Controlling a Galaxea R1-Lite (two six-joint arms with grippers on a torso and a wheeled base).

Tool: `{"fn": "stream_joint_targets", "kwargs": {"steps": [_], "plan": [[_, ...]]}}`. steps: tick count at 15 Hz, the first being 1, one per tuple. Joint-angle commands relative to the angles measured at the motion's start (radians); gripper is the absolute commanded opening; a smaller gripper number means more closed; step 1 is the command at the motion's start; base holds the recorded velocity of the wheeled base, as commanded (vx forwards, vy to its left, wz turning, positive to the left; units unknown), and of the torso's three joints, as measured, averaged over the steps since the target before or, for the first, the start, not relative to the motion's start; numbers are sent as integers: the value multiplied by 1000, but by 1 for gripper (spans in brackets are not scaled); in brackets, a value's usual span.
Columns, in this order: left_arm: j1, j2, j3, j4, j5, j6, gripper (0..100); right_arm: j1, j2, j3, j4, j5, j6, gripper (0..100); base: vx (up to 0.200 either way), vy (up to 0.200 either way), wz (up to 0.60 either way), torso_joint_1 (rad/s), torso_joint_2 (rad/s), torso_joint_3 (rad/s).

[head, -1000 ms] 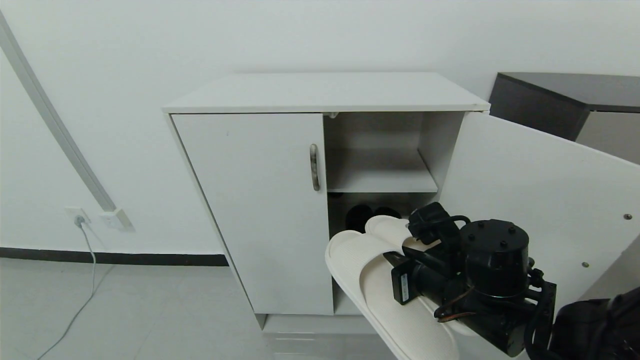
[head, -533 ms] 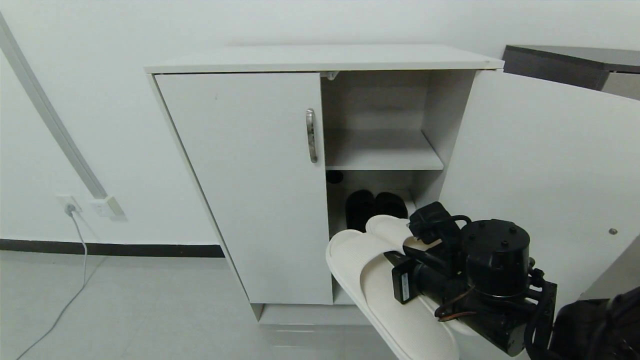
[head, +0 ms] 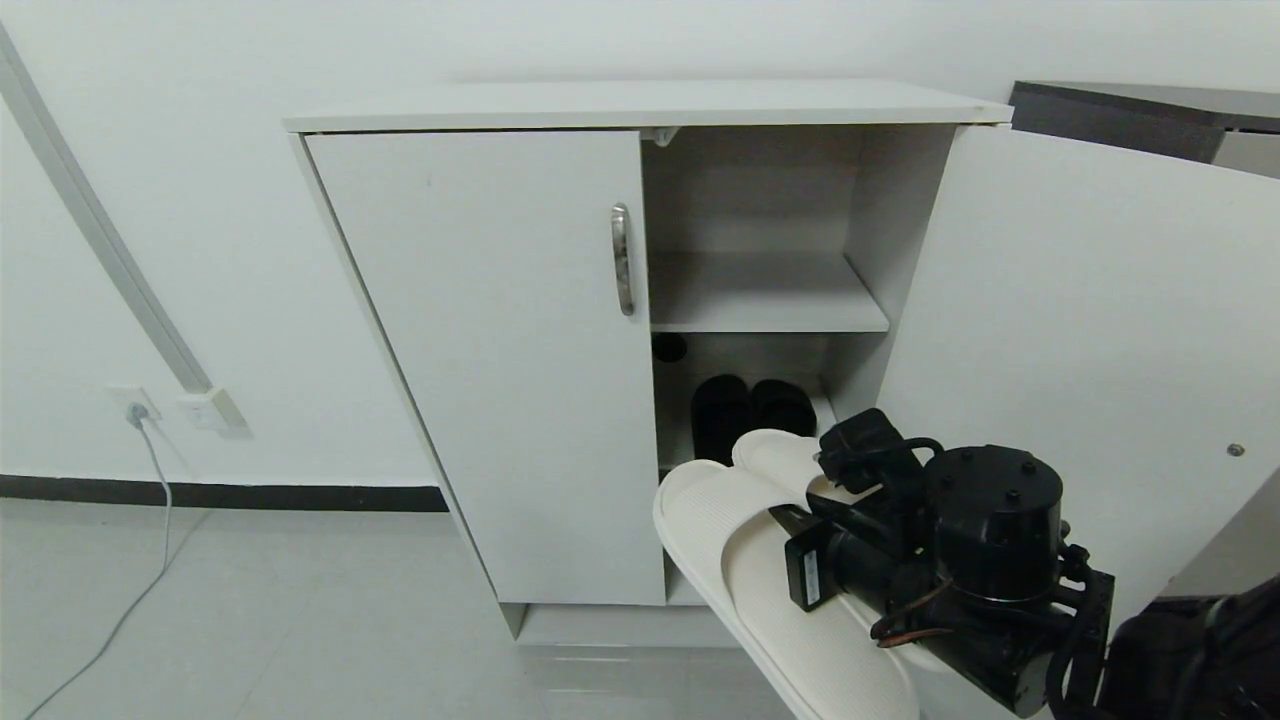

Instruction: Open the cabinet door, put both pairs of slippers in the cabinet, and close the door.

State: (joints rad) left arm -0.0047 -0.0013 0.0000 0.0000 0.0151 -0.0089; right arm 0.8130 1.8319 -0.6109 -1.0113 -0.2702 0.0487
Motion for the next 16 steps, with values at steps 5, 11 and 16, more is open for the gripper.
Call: {"fn": "stream_joint_targets", "kwargs": {"steps": [5, 11, 16], "plan": [[0, 1, 0, 0, 0, 0, 0, 2, 6, 5, -4, 2, -1, 0, 0, 0, -120, 0, 0, 0], [0, 1, 0, 0, -1, 1, 0, 38, 76, -299, 226, -296, 51, 0, 0, 0, 0, 0, 0, 0], [0, 1, 0, 0, -1, 1, 0, 101, 73, -705, 698, -500, 140, 0, 0, 0, 0, 0, 0, 0]]}}
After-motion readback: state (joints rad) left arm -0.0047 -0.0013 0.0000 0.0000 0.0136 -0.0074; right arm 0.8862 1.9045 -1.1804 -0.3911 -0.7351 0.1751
